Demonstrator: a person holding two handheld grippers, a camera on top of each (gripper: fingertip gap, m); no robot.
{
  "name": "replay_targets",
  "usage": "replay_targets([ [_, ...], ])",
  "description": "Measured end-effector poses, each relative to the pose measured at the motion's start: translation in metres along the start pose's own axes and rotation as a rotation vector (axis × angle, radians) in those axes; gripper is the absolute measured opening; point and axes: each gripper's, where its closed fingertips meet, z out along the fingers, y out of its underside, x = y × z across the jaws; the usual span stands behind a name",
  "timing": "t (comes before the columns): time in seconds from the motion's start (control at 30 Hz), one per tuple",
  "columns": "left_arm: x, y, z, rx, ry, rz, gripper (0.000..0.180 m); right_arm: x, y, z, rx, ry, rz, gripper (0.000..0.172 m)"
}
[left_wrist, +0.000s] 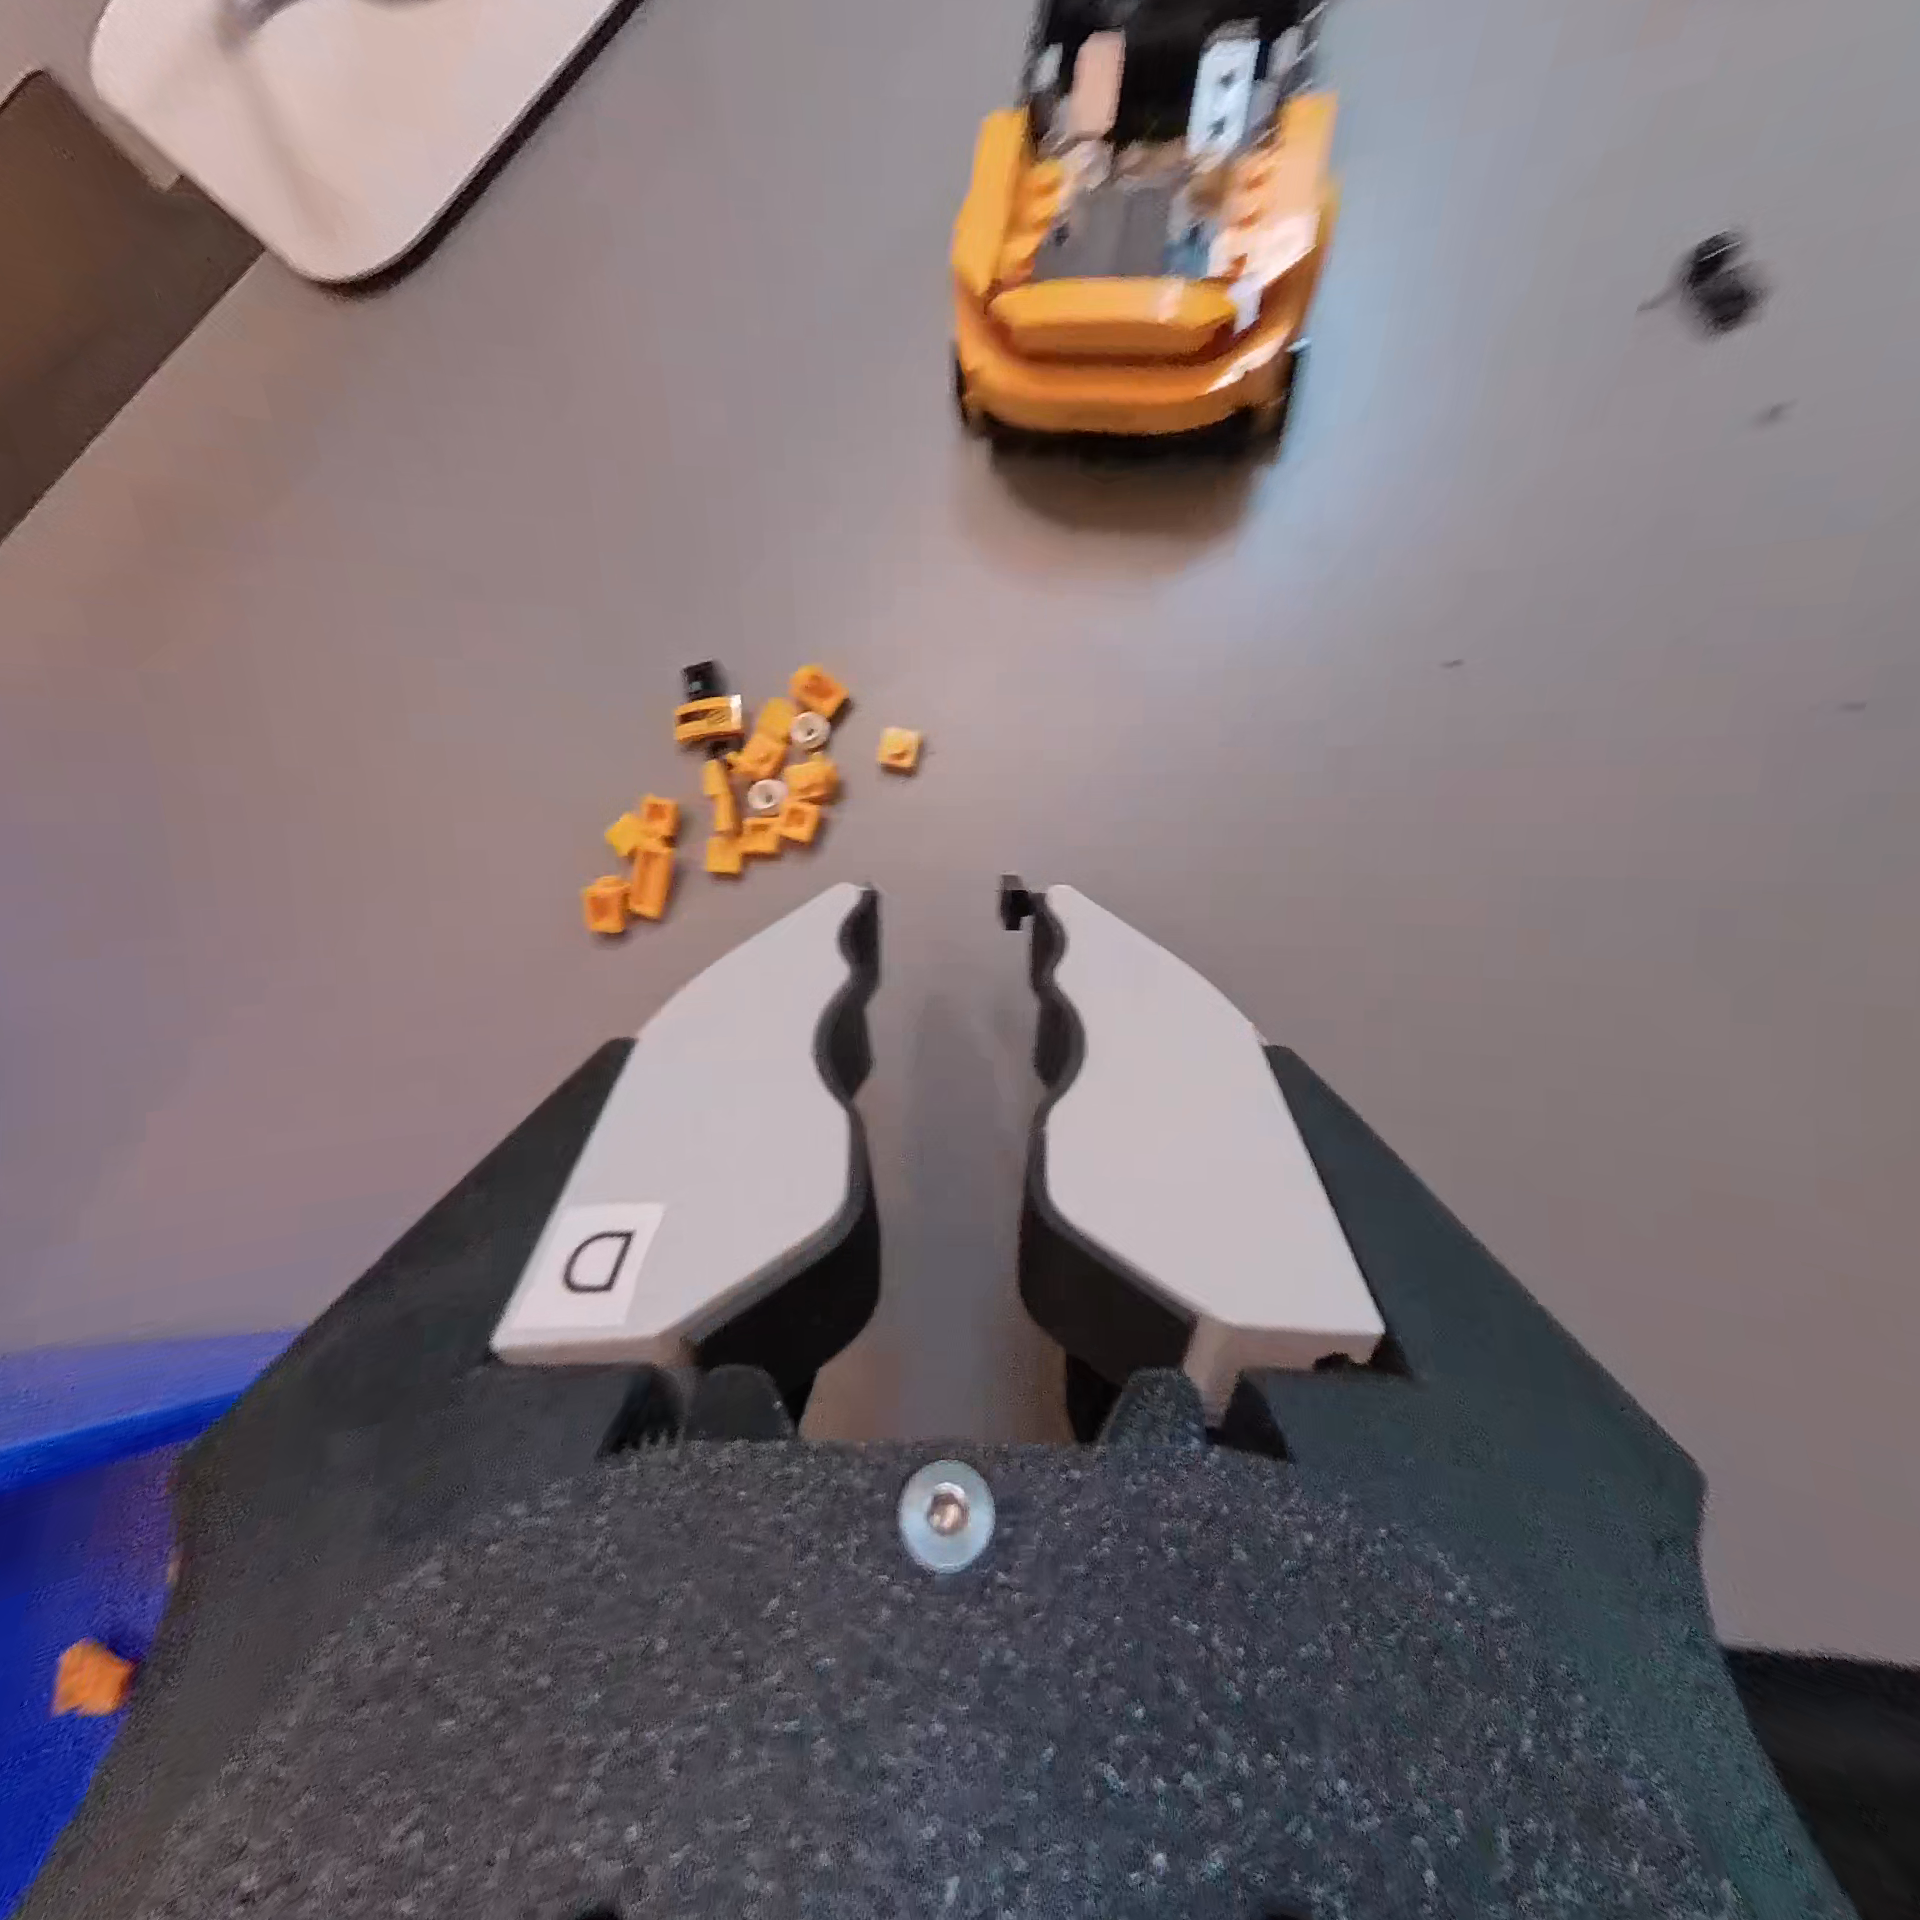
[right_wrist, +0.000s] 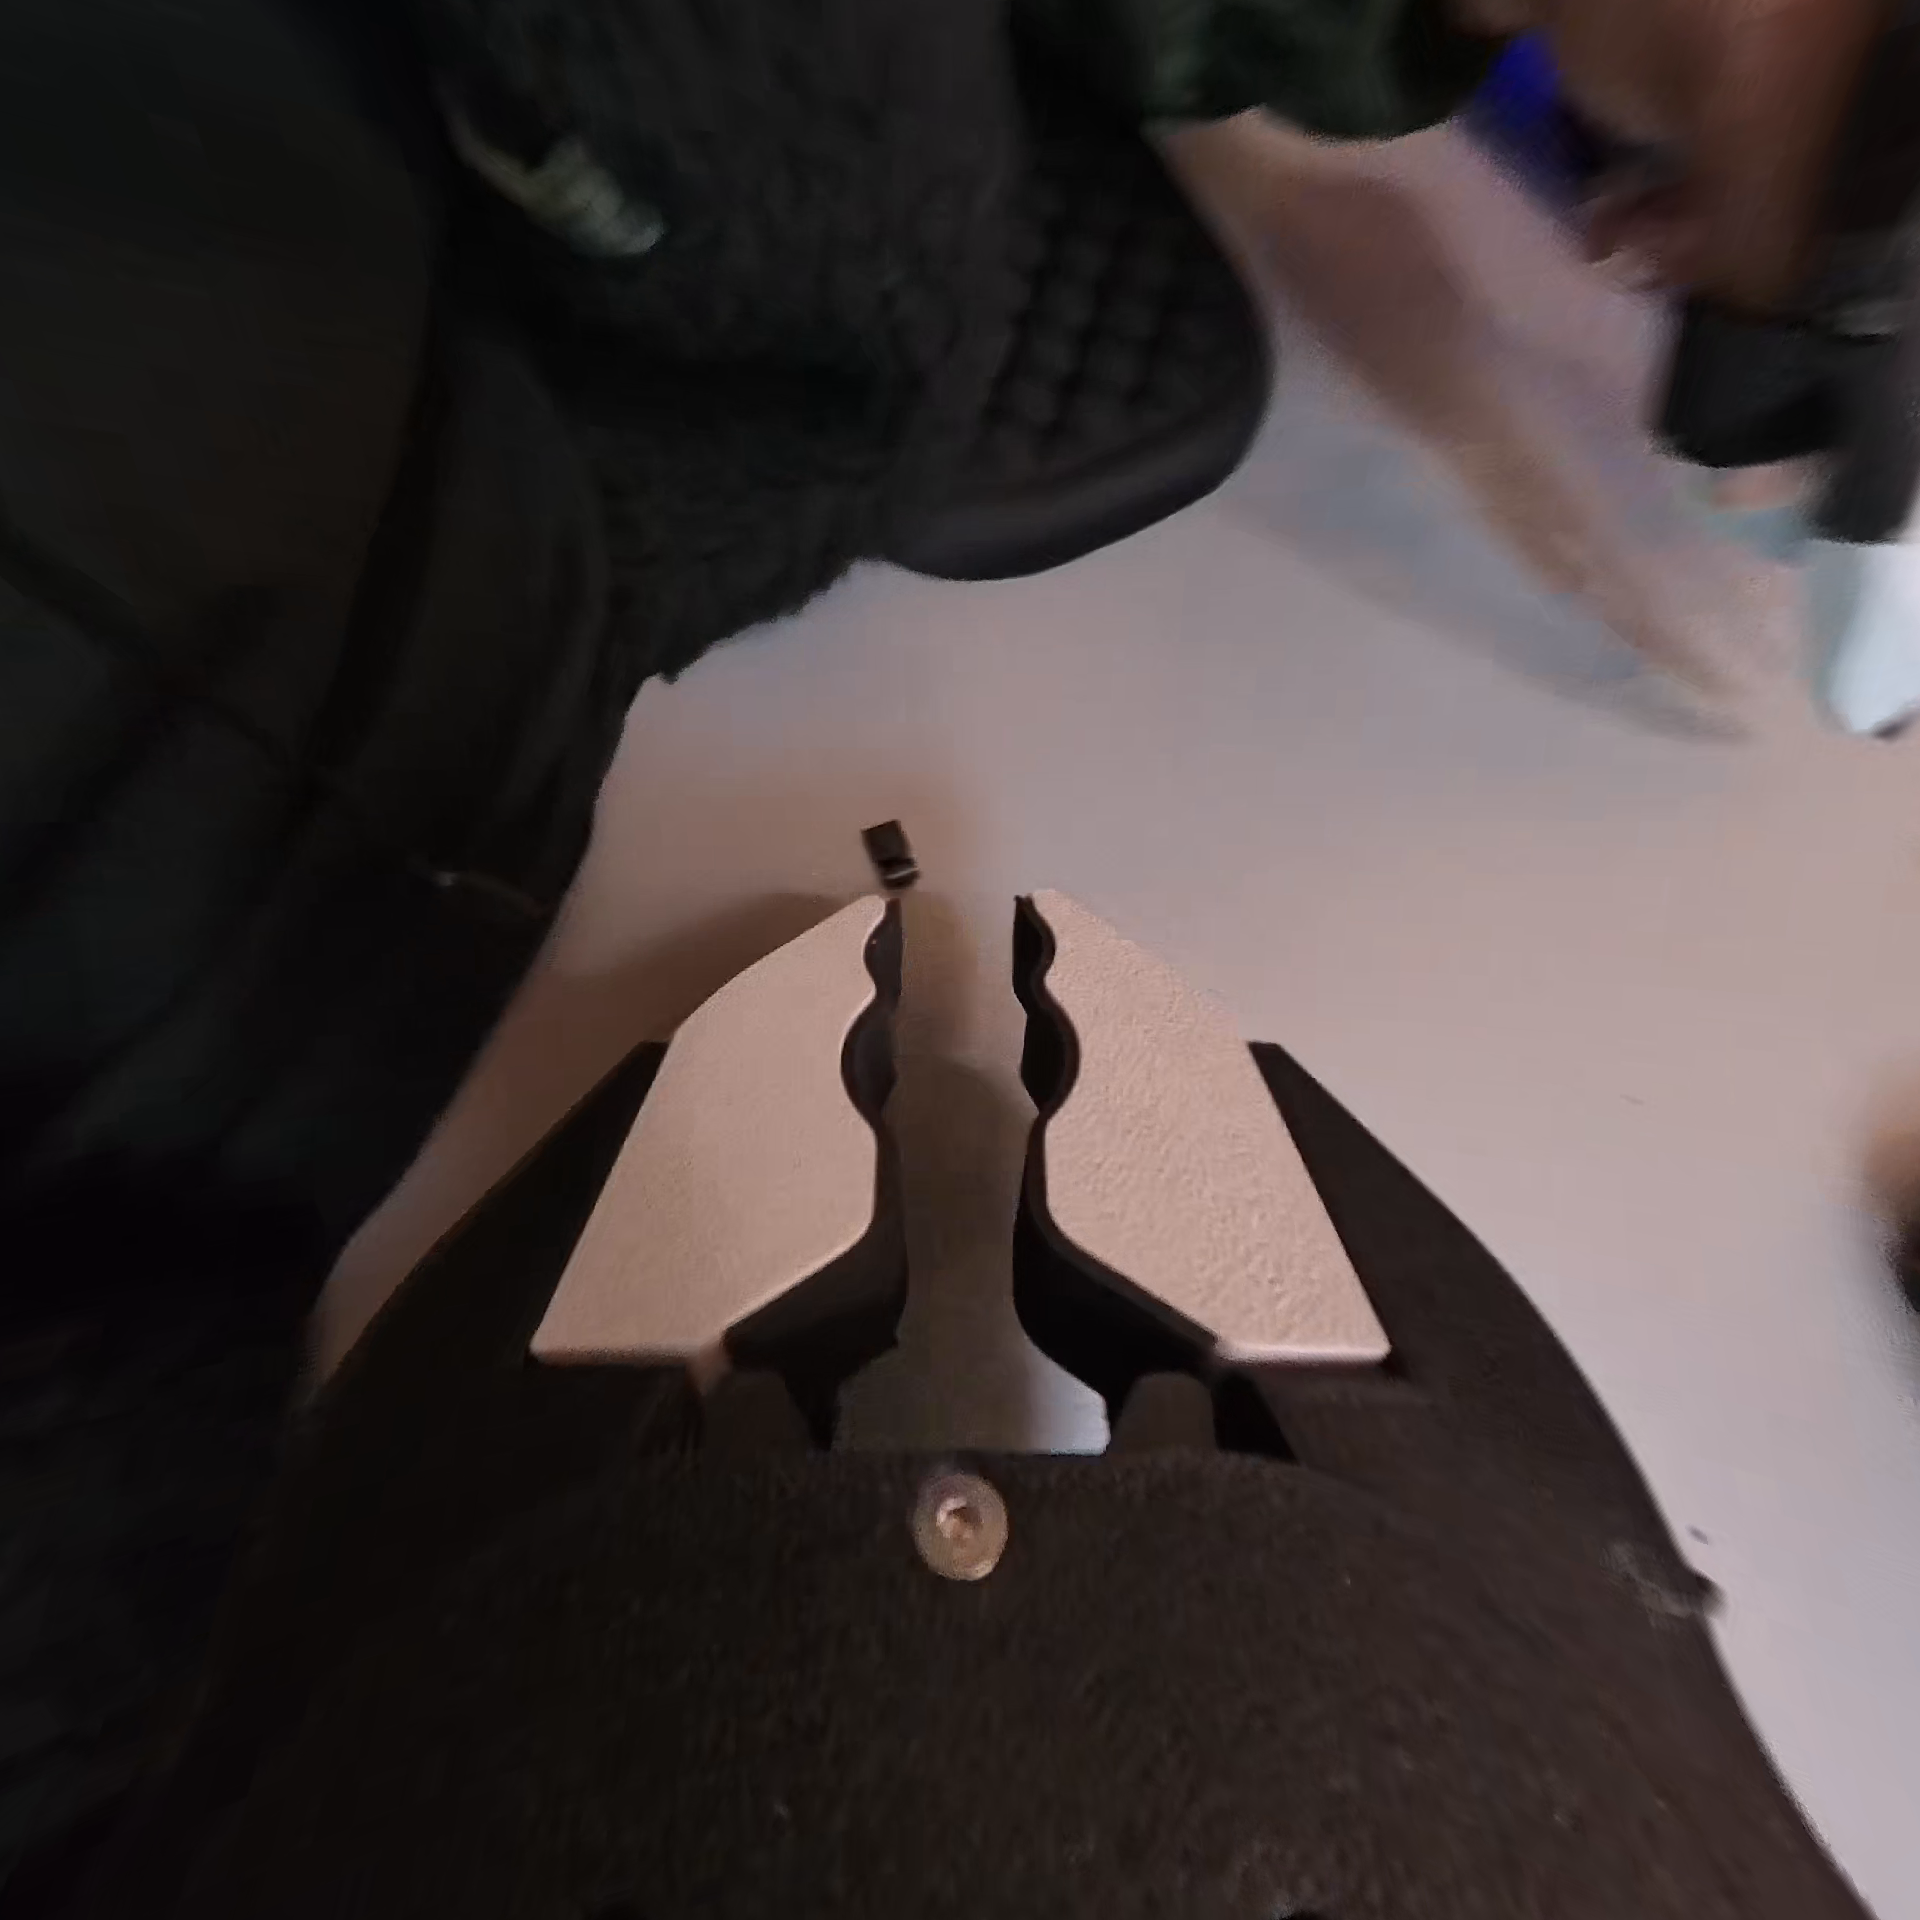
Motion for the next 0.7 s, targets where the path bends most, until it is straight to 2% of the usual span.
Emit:
replay_targets([
  [0.13, -0.005, -0.003, 0.002, 0.003, -0.034, 0.017, 0.058, -0.014, 0.007, 0.021, -0.094, -0.081, 0.000, 0.023],
  [0.23, -0.002, 0.000, -0.002, 0.004, -0.007, 0.024, 0.070, -0.013, 0.007, 0.029, -0.129, -0.090, -0.008, 0.021],
  [0.3, 0.004, -0.001, -0.007, 0.029, 0.034, 0.018, 0.072, -0.013, 0.007, 0.031, -0.152, -0.102, 0.000, 0.013],
  [0.33, 0.012, -0.004, -0.011, 0.052, 0.082, 0.025, 0.071, -0.014, 0.007, 0.031, -0.159, -0.115, 0.000, 0.007],
  [0.43, 0.052, -0.017, -0.032, 0.166, 0.327, 0.026, 0.056, -0.002, 0.006, 0.026, -0.128, -0.049, -0.019, 0.007],
  [0.57, 0.107, -0.034, -0.065, 0.272, 0.700, -0.089, 0.042, 0.044, -0.016, -0.006, 0.043, 0.194, 0.012, 0.007],
  [0.7, 0.130, -0.043, -0.074, 0.289, 0.879, -0.184, 0.035, 0.070, -0.022, -0.031, 0.087, 0.358, 0.012, 0.007],
])
